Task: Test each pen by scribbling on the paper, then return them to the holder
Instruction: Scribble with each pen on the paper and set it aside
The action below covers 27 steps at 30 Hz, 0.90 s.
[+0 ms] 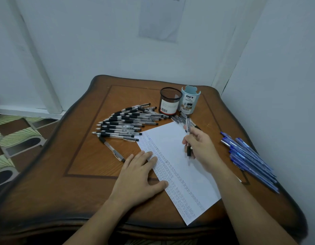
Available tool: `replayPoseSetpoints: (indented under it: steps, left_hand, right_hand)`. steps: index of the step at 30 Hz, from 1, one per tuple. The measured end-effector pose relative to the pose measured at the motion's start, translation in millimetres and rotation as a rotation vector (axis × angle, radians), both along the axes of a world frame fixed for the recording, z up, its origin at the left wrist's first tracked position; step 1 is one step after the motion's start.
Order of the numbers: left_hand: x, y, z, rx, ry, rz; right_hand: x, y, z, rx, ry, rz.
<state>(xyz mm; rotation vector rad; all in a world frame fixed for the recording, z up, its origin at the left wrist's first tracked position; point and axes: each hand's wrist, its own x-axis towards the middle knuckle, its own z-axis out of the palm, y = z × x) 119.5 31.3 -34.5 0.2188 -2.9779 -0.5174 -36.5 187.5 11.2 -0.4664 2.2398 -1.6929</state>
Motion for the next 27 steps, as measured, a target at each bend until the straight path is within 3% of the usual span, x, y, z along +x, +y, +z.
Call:
replayPoseSetpoints:
  steps: [6, 10, 16, 19, 23, 27]
  left_hand:
    - [0, -1, 0, 0.02, 0.014, -0.002]
    - [0, -1, 0, 0.001, -0.004, -0.005]
    - [0, -1, 1, 0.0, -0.012, -0.007]
    - [0, -1, 0, 0.001, -0.006, -0.006]
    - [0, -2, 0, 0.011, 0.007, -0.004]
    - [0, -1, -1, -0.016, 0.009, 0.001]
  right_hand:
    - [-74, -10, 11, 0.519, 0.446, 0.011]
    - [-90, -20, 6, 0.63, 0.554, -0.03]
    - [-94, -31, -3, 1.005, 0.709, 0.02]
    - [-82, -46, -4, 0.957, 0.816, 0.076]
    - [-59, -81, -7, 0.651, 0.573, 0.291]
    - [-50, -103, -14, 0.629, 0.558, 0.255]
